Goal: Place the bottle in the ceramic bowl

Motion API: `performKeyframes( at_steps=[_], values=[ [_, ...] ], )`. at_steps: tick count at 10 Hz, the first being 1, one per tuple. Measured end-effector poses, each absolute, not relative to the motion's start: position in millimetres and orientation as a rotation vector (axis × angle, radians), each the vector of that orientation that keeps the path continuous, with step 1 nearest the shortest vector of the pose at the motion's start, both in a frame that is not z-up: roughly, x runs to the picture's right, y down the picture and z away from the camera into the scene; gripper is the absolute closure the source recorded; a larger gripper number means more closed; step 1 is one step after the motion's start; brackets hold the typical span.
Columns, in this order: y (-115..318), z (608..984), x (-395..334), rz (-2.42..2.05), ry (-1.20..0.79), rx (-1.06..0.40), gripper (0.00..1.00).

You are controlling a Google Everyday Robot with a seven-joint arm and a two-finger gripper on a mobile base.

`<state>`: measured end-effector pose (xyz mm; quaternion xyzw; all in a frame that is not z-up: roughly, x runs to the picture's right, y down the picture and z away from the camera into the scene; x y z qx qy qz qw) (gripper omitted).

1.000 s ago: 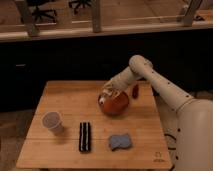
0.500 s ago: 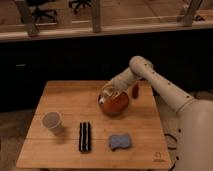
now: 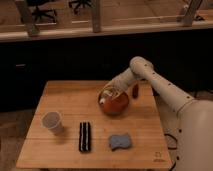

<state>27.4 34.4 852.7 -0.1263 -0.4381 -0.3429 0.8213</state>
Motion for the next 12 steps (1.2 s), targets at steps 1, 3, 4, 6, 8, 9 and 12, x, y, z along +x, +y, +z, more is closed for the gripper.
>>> performKeyframes(
  at_steps=[1,3,4,6,8,9,12],
  values=[
    [34.4,853.0,27.8,-0.729,-0.931,-0.268,0.54],
    [34.6,854.0,28.7,-0.727,-0.928,-0.266,0.54],
    [34.7,854.2,28.7,-0.727,-0.927,-0.266,0.54],
    [34.8,854.7,29.3,-0.727,-0.926,-0.266,0.54],
    [35.5,855.7,29.9,-0.726,-0.924,-0.266,0.54],
    [35.5,856.2,30.2,-0.725,-0.922,-0.265,0.54],
    [35.1,856.6,31.0,-0.726,-0.920,-0.265,0.47]
  ],
)
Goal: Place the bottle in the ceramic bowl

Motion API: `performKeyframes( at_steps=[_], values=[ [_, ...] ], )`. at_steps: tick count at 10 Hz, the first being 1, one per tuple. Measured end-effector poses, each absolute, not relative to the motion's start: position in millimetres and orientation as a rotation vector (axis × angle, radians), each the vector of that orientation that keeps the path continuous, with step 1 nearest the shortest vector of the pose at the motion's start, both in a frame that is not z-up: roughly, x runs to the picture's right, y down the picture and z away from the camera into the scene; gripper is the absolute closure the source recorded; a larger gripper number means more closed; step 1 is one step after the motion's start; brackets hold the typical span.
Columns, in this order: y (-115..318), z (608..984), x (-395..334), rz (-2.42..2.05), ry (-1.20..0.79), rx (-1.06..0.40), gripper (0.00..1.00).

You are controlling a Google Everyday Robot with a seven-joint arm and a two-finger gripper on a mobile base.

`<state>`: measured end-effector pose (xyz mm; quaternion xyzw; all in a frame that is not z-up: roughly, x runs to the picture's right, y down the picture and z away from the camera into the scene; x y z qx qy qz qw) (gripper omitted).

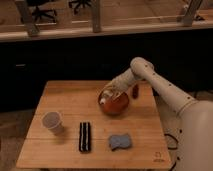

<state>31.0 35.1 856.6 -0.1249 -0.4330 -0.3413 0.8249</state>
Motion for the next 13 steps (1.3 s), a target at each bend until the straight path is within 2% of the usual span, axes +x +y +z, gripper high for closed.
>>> performKeyframes(
  at_steps=[10,11,13],
  values=[
    [34.8,859.0,33.4,-0.727,-0.913,-0.265,0.47],
    [34.8,859.4,33.7,-0.726,-0.912,-0.263,0.52],
    [35.0,860.7,35.2,-0.720,-0.908,-0.260,0.68]
  ],
)
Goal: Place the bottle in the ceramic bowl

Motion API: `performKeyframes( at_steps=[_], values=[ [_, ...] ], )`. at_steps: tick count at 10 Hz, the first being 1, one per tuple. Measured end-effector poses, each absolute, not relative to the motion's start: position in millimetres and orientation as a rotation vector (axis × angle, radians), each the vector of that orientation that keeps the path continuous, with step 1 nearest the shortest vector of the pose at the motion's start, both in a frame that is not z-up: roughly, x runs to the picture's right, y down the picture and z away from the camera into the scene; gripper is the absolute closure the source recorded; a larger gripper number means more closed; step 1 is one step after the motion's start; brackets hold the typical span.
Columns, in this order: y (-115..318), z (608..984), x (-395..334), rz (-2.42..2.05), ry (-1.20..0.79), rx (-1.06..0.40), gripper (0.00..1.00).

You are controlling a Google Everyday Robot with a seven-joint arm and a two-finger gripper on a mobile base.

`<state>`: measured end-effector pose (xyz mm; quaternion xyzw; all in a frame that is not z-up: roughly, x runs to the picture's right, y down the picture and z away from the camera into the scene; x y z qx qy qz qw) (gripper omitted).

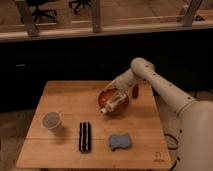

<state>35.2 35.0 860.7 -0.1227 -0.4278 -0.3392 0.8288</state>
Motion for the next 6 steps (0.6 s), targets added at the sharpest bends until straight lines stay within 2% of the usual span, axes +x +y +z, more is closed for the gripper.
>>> performKeyframes(
  at_steps=[1,2,5,6],
  values=[
    [34.0,860.6,35.9,-0.718,-0.908,-0.259,0.70],
    [32.2,859.5,36.0,-0.718,-0.908,-0.259,0.65],
    [29.9,858.7,37.1,-0.717,-0.905,-0.258,0.37],
    [29.0,858.7,37.2,-0.716,-0.905,-0.258,0.34]
  ],
)
